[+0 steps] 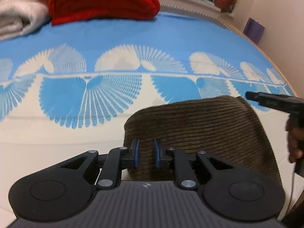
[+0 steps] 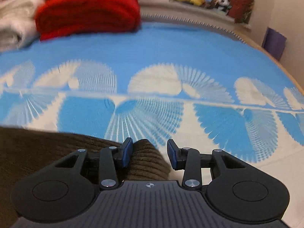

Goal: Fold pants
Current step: 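Release the pants with both grippers and pull them back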

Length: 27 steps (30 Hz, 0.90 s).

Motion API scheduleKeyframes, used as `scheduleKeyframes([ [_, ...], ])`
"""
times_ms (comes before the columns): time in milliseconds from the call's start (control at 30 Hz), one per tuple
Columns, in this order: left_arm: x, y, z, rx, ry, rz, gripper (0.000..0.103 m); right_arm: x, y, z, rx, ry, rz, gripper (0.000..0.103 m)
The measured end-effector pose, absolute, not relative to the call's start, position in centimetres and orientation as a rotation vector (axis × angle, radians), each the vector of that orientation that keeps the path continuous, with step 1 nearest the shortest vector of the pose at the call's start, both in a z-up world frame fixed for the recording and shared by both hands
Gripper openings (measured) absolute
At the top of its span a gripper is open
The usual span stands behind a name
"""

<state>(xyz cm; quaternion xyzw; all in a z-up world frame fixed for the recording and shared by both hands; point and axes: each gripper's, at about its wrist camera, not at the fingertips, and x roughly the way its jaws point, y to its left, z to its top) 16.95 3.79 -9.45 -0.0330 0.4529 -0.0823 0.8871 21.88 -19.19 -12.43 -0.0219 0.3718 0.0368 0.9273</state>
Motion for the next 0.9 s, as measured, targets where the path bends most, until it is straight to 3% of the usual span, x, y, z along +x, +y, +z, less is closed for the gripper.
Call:
scheduleKeyframes([
  [67,16.0,3.2,-8.2,-0.039,0.914,-0.156,0.019,20.0,-19.8,-10.2,-0.02,0.719,0.086,0.061],
  [133,14.7,2.8,-6.7,-0.032,0.885,-0.159,0.028,17.6,-20.4,-8.1,0.001,0.677,0.088,0.069],
  [200,13.0,2.6,-5.2,-0.042,0.852,-0.137,0.055,14.9,-20.9,-5.9,0.017,0.638,0.095,0.072],
  [267,10.7,2.5,-3.8,-0.052,0.821,-0.106,0.067,11.4,-21.2,-3.7,0.029,0.581,0.1,0.084],
  [433,2.4,2.0,-1.0,-0.063,0.701,-0.019,0.085,1.7,-21.8,-0.1,0.031,0.446,0.1,0.102],
  [567,-5.4,1.3,0.6,-0.095,0.612,0.032,0.096,-6.6,-22.2,-0.1,0.024,0.389,0.095,0.102],
  [900,-20.3,-2.8,2.1,-0.056,0.538,0.14,0.102,-18.8,-22.4,0.1,0.058,0.341,0.025,0.102],
])
